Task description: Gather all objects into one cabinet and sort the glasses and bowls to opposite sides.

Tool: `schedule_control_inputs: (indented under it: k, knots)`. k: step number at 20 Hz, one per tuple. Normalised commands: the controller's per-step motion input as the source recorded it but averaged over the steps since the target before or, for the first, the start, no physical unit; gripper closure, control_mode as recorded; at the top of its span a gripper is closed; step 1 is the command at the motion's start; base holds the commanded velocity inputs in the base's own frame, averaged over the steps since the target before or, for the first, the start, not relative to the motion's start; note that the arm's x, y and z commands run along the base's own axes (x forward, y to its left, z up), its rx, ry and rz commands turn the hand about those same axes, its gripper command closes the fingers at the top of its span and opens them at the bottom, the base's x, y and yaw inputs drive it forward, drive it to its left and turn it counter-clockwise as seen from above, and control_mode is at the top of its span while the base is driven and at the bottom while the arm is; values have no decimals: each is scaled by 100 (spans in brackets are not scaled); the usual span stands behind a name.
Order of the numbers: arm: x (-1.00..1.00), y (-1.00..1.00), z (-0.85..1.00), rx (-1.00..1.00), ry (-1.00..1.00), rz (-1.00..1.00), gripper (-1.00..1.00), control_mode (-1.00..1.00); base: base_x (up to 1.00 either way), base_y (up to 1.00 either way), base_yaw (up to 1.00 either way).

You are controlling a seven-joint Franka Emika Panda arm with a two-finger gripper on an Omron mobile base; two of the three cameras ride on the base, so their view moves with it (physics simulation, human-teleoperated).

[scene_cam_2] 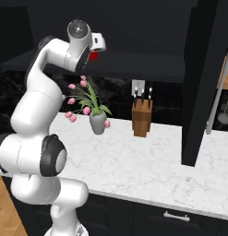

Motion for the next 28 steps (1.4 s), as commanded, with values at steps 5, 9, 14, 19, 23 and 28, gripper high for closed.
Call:
schedule_control_inputs:
  k: [5, 9, 14, 19, 23, 28]
  knots:
    - [-47, 6, 17, 0, -11, 1, 100, -100, 0, 0, 0]
    - [-51, 1, 2, 0, -5, 0, 100, -100, 0, 0, 0]
    - [-57, 0, 2, 0, -4, 0, 100, -100, 0, 0, 0]
    - [-56, 0, 10, 0, -7, 0, 100, -100, 0, 0, 0]
    - [-52, 0, 10, 0, -9, 0, 100, -100, 0, 0, 0]
    - [-39, 0, 2, 0, -8, 0, 100, -100, 0, 0, 0]
